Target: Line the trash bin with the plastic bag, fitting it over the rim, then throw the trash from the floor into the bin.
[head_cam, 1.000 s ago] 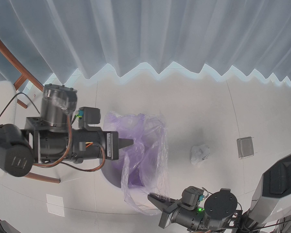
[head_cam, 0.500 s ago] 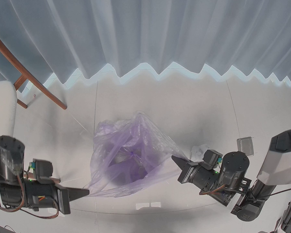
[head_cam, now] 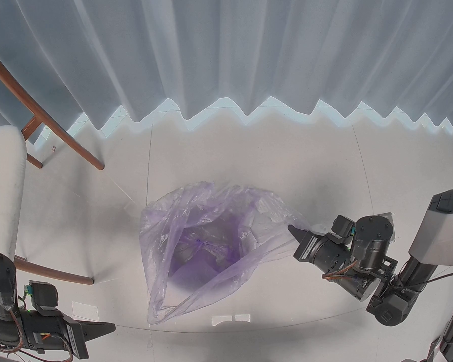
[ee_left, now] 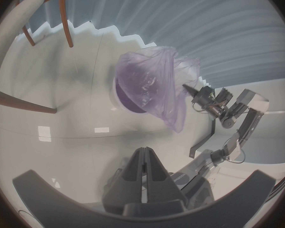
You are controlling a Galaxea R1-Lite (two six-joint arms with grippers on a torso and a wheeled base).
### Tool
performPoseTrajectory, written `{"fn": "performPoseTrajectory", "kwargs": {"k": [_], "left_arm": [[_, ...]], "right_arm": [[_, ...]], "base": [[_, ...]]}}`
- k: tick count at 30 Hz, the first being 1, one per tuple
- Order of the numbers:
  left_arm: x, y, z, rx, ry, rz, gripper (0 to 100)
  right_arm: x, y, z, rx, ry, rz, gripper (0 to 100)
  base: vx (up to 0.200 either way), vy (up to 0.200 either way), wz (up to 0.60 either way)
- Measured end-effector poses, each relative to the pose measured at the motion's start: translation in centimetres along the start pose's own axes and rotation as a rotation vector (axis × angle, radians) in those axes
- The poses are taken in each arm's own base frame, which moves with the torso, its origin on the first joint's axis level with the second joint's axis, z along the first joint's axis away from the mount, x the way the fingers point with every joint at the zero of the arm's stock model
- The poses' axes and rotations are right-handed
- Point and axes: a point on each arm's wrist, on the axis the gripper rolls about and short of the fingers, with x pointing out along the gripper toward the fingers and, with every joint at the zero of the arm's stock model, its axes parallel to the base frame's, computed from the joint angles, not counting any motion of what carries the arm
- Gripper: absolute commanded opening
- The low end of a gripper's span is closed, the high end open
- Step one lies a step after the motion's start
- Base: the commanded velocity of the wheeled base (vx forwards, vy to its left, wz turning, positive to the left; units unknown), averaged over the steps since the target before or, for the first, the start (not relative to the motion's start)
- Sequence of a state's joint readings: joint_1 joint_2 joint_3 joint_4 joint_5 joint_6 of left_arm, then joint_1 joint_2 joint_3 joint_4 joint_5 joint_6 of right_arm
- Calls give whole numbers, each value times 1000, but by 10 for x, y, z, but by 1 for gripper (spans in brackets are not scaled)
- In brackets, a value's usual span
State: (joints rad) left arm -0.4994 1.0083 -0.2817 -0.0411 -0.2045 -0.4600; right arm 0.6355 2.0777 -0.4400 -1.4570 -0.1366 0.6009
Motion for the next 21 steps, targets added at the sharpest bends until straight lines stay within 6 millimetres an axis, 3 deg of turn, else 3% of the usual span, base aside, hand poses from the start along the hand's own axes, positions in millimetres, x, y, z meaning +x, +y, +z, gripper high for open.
{"fn": "performPoseTrajectory", "kwargs": {"k": [6, 11, 16, 17, 21], "left_arm": [[-5, -12, 10, -57, -25, -86, 0], [-12, -26, 36, -123, -95, -140, 0], [-6, -37, 64, -119, -123, -139, 0], [-4, -38, 69, -107, -125, -134, 100], [9, -42, 85, -54, -119, -110, 100]], "right_arm": [[-14, 6, 0, -11, 83, -30, 0], [-25, 13, 5, -15, 92, -15, 0], [-31, 17, 6, -28, 93, -3, 0], [-32, 17, 6, -32, 93, -1, 0], [-35, 19, 5, -40, 94, 3, 0]], "base": [[0, 0, 0], [0, 0, 0], [0, 0, 0], [0, 0, 0], [0, 0, 0]]}}
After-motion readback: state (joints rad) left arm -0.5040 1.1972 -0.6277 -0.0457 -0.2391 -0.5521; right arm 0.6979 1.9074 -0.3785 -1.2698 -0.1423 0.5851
